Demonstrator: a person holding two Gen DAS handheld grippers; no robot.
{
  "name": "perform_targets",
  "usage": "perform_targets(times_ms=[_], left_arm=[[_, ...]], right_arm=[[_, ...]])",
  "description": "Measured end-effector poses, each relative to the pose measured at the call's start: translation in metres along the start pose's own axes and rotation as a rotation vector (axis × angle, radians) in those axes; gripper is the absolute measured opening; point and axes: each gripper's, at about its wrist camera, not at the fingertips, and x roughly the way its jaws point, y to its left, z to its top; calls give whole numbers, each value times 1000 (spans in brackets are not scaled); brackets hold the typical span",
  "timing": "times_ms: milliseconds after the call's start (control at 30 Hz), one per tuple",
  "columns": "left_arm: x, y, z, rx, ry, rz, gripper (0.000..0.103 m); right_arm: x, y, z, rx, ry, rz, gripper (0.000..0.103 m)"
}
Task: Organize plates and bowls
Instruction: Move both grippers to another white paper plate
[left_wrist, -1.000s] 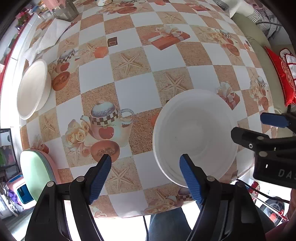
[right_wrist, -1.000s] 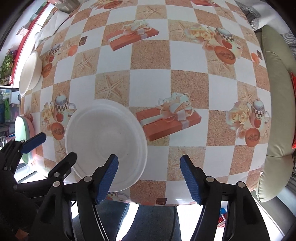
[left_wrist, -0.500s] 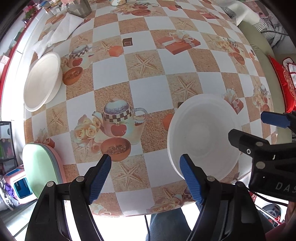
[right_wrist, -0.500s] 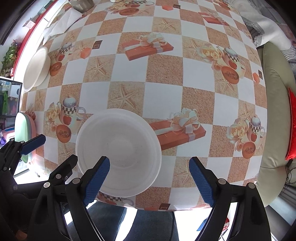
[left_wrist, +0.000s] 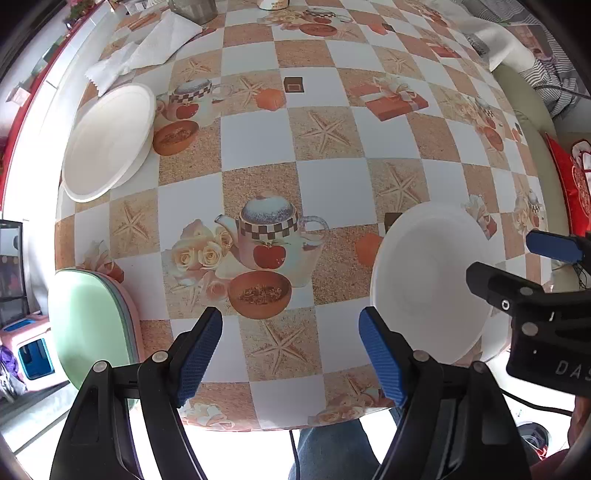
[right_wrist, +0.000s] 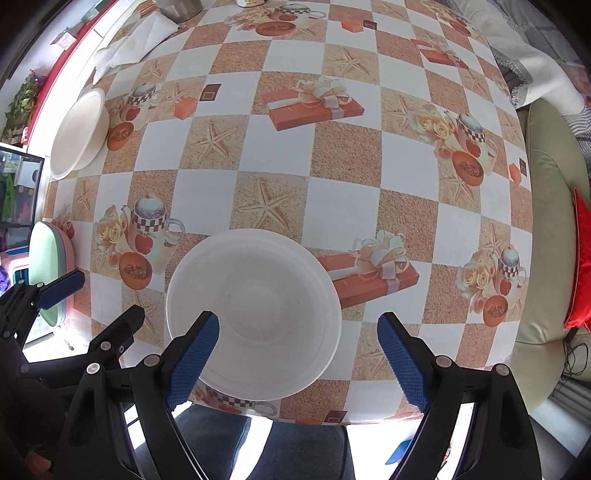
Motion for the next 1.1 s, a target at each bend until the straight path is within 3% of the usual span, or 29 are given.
perform_targets(times_ms=[533,1100], left_arm=[[-14,58,13,-121,-34,28,80],[-38,160,64,-299,-136,103,80]], right_arm=[[-7,20,27,-16,24,31,89],[-15,95,78,-98,27,79,89]])
